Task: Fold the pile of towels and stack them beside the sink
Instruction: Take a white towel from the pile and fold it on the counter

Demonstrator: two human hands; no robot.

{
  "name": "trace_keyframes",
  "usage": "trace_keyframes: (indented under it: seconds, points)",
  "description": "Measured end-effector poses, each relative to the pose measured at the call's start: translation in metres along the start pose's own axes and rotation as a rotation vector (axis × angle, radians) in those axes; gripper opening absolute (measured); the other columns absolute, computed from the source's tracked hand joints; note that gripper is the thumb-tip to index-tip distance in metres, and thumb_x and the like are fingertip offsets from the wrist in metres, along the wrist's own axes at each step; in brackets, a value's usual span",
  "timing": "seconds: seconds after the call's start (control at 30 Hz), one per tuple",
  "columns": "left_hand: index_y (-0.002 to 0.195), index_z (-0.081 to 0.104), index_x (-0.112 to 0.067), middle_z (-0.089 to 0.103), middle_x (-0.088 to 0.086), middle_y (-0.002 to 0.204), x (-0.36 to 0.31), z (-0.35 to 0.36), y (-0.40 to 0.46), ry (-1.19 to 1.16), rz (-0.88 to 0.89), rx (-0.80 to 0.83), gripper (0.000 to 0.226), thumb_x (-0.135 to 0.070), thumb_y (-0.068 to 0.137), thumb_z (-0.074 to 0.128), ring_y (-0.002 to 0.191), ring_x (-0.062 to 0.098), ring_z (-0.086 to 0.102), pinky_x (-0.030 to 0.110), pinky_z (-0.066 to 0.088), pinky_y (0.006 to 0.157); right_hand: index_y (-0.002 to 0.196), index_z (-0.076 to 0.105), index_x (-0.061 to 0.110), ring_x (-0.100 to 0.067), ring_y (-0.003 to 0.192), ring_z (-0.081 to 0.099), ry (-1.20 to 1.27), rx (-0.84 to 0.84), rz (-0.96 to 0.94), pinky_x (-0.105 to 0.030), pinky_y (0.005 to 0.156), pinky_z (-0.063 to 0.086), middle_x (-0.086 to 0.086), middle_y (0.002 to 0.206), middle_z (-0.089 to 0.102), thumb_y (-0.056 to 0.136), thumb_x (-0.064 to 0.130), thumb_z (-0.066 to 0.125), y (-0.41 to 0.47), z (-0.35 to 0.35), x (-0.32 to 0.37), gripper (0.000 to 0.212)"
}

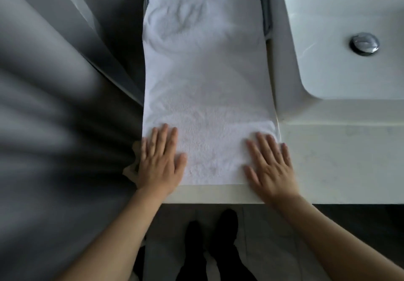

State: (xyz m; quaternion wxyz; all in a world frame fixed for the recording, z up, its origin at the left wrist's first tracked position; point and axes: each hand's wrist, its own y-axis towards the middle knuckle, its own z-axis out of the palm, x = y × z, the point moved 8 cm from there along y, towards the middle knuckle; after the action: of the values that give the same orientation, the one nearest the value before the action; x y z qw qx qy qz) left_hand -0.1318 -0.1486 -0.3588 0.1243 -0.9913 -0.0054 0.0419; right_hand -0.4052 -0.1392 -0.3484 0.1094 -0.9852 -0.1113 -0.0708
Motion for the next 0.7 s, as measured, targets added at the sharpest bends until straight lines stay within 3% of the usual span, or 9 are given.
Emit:
trace_keyframes:
  seconds: [0.13, 0.27, 0.33, 0.43, 0.5, 0.57, 0.63, 0.7]
  points:
    - [0.147, -0.034, -0.029, -0.035, -0.001, 0.159, -0.011, -0.004, 0.008, -0.018, -0.025, 0.011, 0.068, -0.059, 0.091, -0.009, 0.145, 0.018, -0.034, 0.048, -0.017, 0.12, 0.154, -0.004, 0.026, -0.021, 0.148, -0.016, -0.004, 0.026, 0.064, -0.042, 0.12, -0.011, -0.002, 0.162, -0.013, 0.093, 0.057, 0.008, 0.007, -0.003, 0.006, 0.069]
    - [0.152, -0.026, -0.032, -0.031, -0.004, 0.161, -0.042, 0.007, -0.008, -0.003, 0.128, 0.014, 0.068, -0.06, 0.095, -0.001, 0.148, 0.018, -0.029, 0.051, -0.015, 0.12, 0.154, -0.008, 0.03, -0.02, 0.147, -0.02, 0.003, 0.035, -0.017, -0.044, 0.12, -0.01, -0.001, 0.161, -0.019, 0.095, 0.059, 0.005, 0.011, 0.001, 0.034, 0.067]
    - [0.154, -0.022, -0.03, -0.026, -0.002, 0.163, -0.023, 0.009, -0.016, 0.053, 0.102, 0.009, 0.07, -0.06, 0.096, 0.0, 0.15, 0.019, -0.025, 0.051, -0.009, 0.122, 0.151, -0.016, 0.035, -0.018, 0.146, -0.024, -0.028, 0.075, -0.019, -0.043, 0.12, -0.01, 0.002, 0.159, -0.024, 0.092, 0.064, -0.002, 0.006, 0.007, 0.024, 0.067]
    - [0.152, -0.023, -0.028, -0.024, -0.001, 0.163, 0.016, 0.004, -0.02, 0.059, -0.032, 0.04, 0.069, -0.06, 0.096, -0.002, 0.149, 0.019, -0.025, 0.049, -0.014, 0.121, 0.146, -0.027, 0.035, -0.018, 0.143, -0.03, -0.07, 0.137, -0.019, -0.04, 0.119, -0.015, 0.001, 0.156, -0.032, 0.09, 0.066, -0.006, 0.001, 0.008, 0.009, 0.067]
    - [0.155, -0.018, -0.023, -0.017, 0.001, 0.166, 0.018, -0.004, -0.02, 0.091, -0.056, 0.049, 0.072, -0.06, 0.097, 0.003, 0.151, 0.021, -0.02, 0.05, -0.016, 0.12, 0.151, -0.017, 0.027, -0.023, 0.147, -0.02, -0.08, 0.141, -0.032, -0.041, 0.12, -0.01, -0.004, 0.16, -0.022, 0.094, 0.063, 0.007, 0.0, 0.0, 0.011, 0.072]
    - [0.158, 0.012, -0.019, 0.011, 0.005, 0.162, -0.005, -0.019, -0.025, 0.064, 0.073, 0.021, 0.075, -0.06, 0.095, 0.022, 0.148, 0.029, 0.012, 0.051, 0.007, 0.121, 0.154, 0.021, 0.014, -0.035, 0.146, 0.018, -0.075, 0.093, -0.085, -0.045, 0.12, 0.013, -0.015, 0.159, 0.019, 0.093, 0.054, 0.038, -0.004, -0.015, 0.024, 0.075]
    - [0.14, 0.039, -0.021, 0.035, 0.002, 0.142, -0.033, -0.025, -0.037, 0.085, 0.274, -0.008, 0.067, -0.054, 0.083, 0.039, 0.128, 0.028, 0.041, 0.046, 0.035, 0.107, 0.134, 0.048, 0.012, -0.035, 0.124, 0.045, -0.113, 0.098, -0.153, -0.042, 0.108, 0.033, -0.012, 0.133, 0.046, 0.079, 0.043, 0.052, -0.009, -0.019, 0.035, 0.063]
    - [0.133, 0.041, -0.024, 0.038, -0.001, 0.136, -0.04, -0.023, -0.042, 0.115, 0.317, 0.029, 0.06, -0.041, 0.077, 0.051, 0.121, 0.026, 0.043, 0.041, 0.04, 0.098, 0.123, 0.05, 0.014, -0.03, 0.109, 0.048, -0.158, 0.152, -0.169, -0.037, 0.096, 0.038, -0.007, 0.119, 0.047, 0.076, 0.031, 0.056, -0.01, -0.019, 0.04, 0.051]
